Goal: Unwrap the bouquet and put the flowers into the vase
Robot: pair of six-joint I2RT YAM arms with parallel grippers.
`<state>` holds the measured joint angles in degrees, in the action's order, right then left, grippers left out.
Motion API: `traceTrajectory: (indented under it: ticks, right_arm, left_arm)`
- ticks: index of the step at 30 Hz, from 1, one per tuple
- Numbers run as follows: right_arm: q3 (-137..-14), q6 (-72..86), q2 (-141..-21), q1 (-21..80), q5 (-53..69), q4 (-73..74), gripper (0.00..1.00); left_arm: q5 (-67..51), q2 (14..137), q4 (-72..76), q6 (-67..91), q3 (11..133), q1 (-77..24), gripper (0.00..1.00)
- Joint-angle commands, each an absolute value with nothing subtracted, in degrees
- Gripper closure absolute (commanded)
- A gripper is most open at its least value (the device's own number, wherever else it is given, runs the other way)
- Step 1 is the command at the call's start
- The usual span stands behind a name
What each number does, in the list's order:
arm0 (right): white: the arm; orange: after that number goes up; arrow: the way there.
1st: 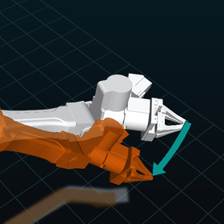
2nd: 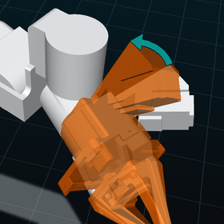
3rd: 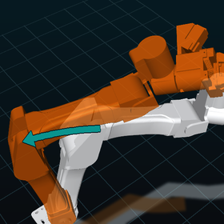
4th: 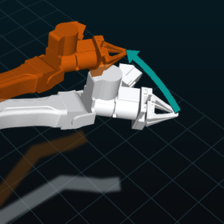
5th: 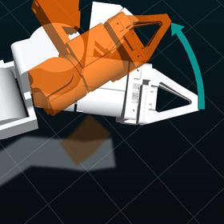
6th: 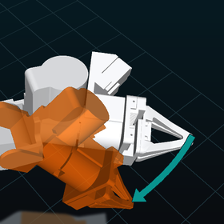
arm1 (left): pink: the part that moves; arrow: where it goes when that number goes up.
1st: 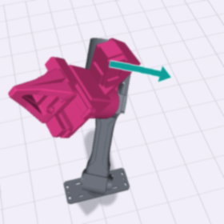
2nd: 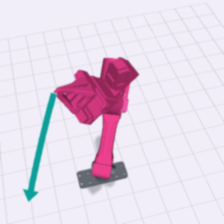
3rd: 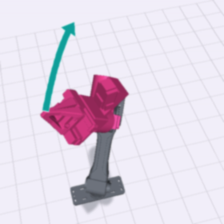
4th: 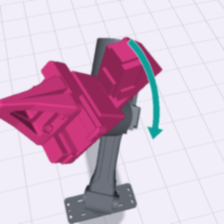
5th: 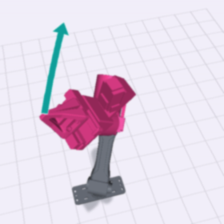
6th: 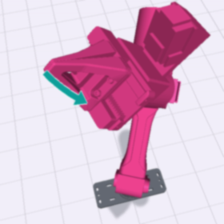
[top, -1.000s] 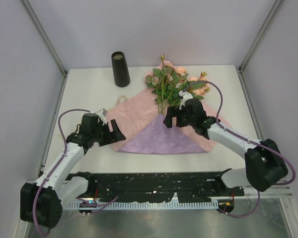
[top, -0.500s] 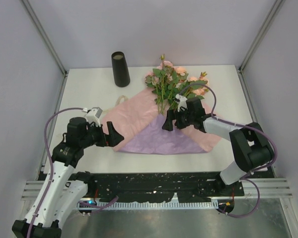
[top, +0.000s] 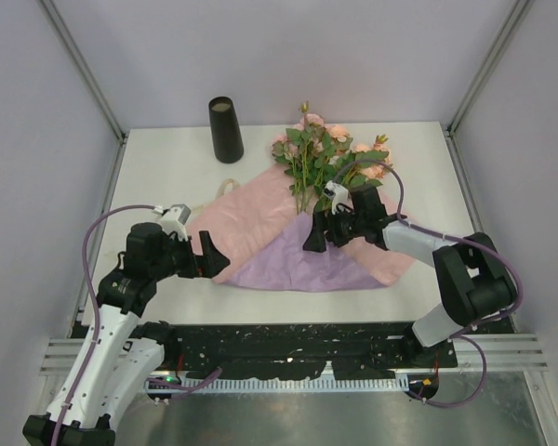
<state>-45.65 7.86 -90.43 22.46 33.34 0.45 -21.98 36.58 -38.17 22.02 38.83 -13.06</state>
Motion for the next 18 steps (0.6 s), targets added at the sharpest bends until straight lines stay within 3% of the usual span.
traceTrajectory:
  ticks: [1,18]
  right_arm:
    - [-44.0,7.1,-81.3,23.5,37.8,4.0,0.06]
    - [-32.1,22.6,-51.5,39.4,33.3,9.1,0.07]
  left_arm:
    - [-20.6,35.8,-38.5,21.4,39.1,-12.8,0.0]
    - [-22.0,37.5,-37.8,21.4,39.1,-12.8,0.0]
